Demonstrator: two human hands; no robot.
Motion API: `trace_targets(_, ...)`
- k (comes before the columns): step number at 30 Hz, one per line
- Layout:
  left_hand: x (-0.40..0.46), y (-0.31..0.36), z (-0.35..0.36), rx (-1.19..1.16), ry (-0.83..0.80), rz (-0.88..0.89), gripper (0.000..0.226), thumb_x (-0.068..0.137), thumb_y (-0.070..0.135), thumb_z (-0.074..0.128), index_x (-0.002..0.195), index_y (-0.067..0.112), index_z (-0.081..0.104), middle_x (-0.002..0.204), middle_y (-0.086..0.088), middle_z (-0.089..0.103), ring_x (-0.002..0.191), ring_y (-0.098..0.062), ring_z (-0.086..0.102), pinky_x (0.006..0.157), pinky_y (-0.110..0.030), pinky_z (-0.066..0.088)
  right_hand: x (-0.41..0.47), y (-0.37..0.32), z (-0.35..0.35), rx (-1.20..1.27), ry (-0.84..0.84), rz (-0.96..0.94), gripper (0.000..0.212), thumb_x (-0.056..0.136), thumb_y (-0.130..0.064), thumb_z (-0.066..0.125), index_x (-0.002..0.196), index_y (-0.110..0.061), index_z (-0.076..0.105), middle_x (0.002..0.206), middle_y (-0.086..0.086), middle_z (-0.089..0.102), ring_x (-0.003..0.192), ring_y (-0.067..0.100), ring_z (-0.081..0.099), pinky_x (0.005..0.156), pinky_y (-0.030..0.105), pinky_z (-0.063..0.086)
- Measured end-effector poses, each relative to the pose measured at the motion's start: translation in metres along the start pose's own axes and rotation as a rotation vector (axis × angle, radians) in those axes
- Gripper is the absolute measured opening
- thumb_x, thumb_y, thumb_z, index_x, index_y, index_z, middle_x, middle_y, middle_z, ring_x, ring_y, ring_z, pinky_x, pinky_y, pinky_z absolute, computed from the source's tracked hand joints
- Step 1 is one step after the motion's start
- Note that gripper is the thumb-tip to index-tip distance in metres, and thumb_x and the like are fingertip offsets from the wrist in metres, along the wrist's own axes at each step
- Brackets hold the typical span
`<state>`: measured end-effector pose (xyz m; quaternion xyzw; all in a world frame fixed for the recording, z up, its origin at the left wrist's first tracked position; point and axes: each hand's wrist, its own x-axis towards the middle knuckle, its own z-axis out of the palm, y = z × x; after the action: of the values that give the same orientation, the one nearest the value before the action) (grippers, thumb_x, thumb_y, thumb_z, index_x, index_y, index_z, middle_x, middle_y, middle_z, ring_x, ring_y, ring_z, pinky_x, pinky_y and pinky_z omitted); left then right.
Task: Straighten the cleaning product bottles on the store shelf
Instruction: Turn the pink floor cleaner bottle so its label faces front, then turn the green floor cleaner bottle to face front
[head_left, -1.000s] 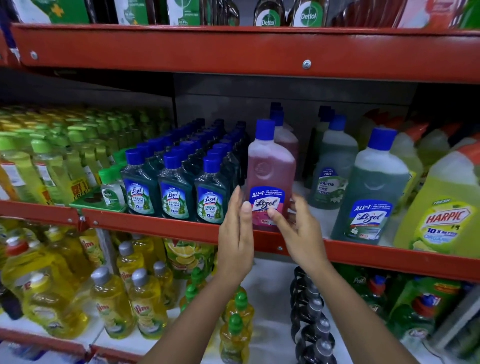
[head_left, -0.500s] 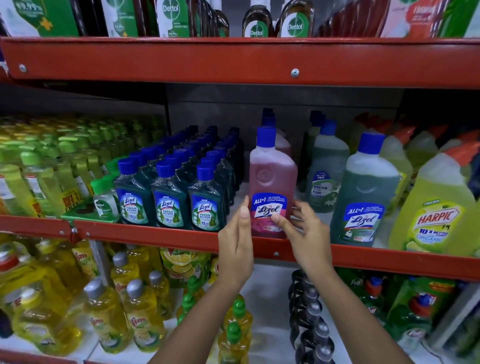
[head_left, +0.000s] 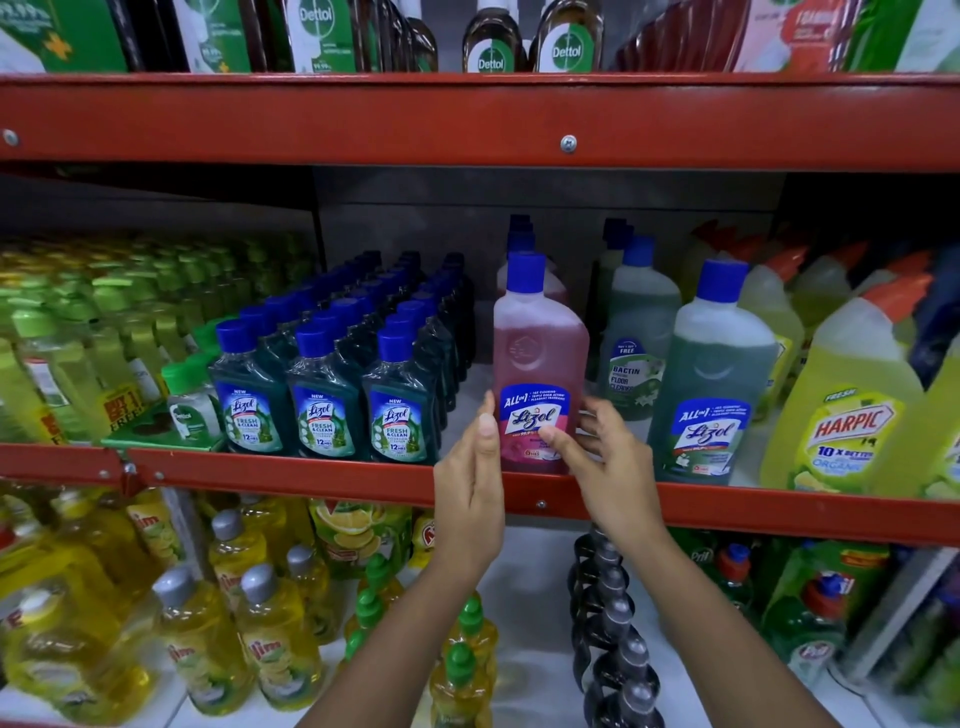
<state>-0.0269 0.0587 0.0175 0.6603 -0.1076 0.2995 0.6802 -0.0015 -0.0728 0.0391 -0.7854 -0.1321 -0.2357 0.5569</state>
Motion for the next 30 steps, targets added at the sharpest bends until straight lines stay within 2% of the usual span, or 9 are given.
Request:
trace_targets(4, -0.001, 0.001, 0.003, -0.013, 0.038, -0.015, 0.040, 0.095, 0.061, 0.034, 0.128, 0.048, 0.052, 0.123, 0.027, 0.067, 0.125, 0.000, 0.059, 0.107, -0.042, 0.049, -0.003, -0.003, -0.003, 0.048, -0.042, 0.003, 0.046, 0.082, -0.033, 0.069, 0.122, -0.017, 0.054, 0.108, -0.002, 0.067, 0.095, -0.002, 0.065, 0.072, 0.002, 0.046)
trace_targets(7, -0.006, 0.001, 0.011, 0.016, 0.109, 0.036, 0.054, 0.097, 0.062, 0.033, 0.135, 0.031, 0.056, 0.130, 0.007, 0.064, 0.124, -0.013, 0.061, 0.101, -0.047, 0.052, -0.012, -0.005, -0.009, 0.056, -0.007, -0.039, 0.048, 0.083, -0.033, 0.068, 0.127, -0.018, 0.052, 0.116, -0.004, 0.064, 0.102, -0.006, 0.060, 0.082, 0.011, 0.050)
trace_targets(9, -0.012, 0.006, 0.020, 0.086, 0.182, 0.104, 0.050, 0.098, 0.055, 0.032, 0.131, 0.025, 0.055, 0.125, 0.010, 0.061, 0.120, -0.004, 0.059, 0.098, -0.035, 0.054, -0.018, -0.005, -0.020, 0.010, 0.118, -0.099, 0.045, 0.084, -0.032, 0.067, 0.125, -0.019, 0.054, 0.119, -0.001, 0.062, 0.108, 0.005, 0.059, 0.087, 0.025, 0.052)
trace_targets(11, -0.018, 0.012, 0.032, 0.141, 0.221, 0.179, 0.046, 0.099, 0.047, 0.032, 0.132, 0.022, 0.052, 0.122, 0.014, 0.056, 0.115, 0.011, 0.053, 0.093, -0.011, 0.045, -0.022, -0.004, -0.037, -0.009, 0.273, -0.176, 0.035, 0.086, -0.027, 0.066, 0.119, -0.018, 0.057, 0.113, 0.000, 0.063, 0.104, 0.010, 0.061, 0.085, 0.029, 0.053)
trace_targets(13, -0.024, 0.021, 0.049, 0.153, 0.181, 0.216, 0.046, 0.100, 0.041, 0.033, 0.134, 0.016, 0.052, 0.124, 0.008, 0.055, 0.115, 0.017, 0.049, 0.093, -0.003, 0.037, -0.024, -0.003, -0.058, -0.012, 0.412, -0.225, 0.026, 0.088, -0.022, 0.065, 0.112, -0.015, 0.059, 0.105, 0.002, 0.062, 0.097, 0.011, 0.061, 0.081, 0.030, 0.054)
trace_targets(18, -0.022, 0.035, 0.096, 0.119, -0.037, 0.154, 0.046, 0.097, 0.052, 0.032, 0.131, 0.028, 0.051, 0.127, 0.022, 0.053, 0.121, 0.018, 0.045, 0.102, -0.006, 0.034, -0.018, 0.012, -0.101, -0.085, 0.526, -0.205, 0.031, 0.089, -0.022, 0.064, 0.115, -0.009, 0.055, 0.110, -0.002, 0.051, 0.104, 0.016, 0.055, 0.087, 0.031, 0.051)
trace_targets(24, -0.016, 0.018, 0.130, 0.052, -0.183, -0.122, 0.096, 0.078, 0.093, 0.024, 0.149, 0.030, 0.039, 0.151, 0.006, 0.046, 0.143, -0.009, 0.039, 0.119, -0.047, 0.033, -0.008, 0.035, -0.119, 0.023, 0.222, 0.024, 0.049, 0.080, -0.040, 0.069, 0.122, -0.023, 0.051, 0.116, -0.004, 0.064, 0.105, 0.007, 0.062, 0.085, 0.021, 0.053)
trace_targets(26, -0.019, 0.019, 0.133, 0.064, -0.192, -0.116, 0.092, 0.078, 0.092, 0.022, 0.148, 0.035, 0.039, 0.151, 0.008, 0.045, 0.143, -0.009, 0.039, 0.120, -0.046, 0.032, -0.006, 0.039, -0.121, -0.001, 0.187, 0.035, 0.048, 0.079, -0.043, 0.070, 0.119, -0.023, 0.053, 0.110, -0.007, 0.067, 0.100, 0.004, 0.064, 0.084, 0.025, 0.054)
trace_targets(30, -0.023, 0.026, 0.134, 0.032, -0.213, -0.057, 0.067, 0.081, 0.088, 0.025, 0.136, 0.054, 0.041, 0.142, 0.016, 0.053, 0.137, -0.003, 0.046, 0.116, -0.041, 0.039, -0.001, 0.041, -0.124, 0.008, 0.174, 0.028, 0.044, 0.079, -0.035, 0.073, 0.115, -0.015, 0.057, 0.100, -0.010, 0.067, 0.089, -0.014, 0.062, 0.068, 0.006, 0.049)
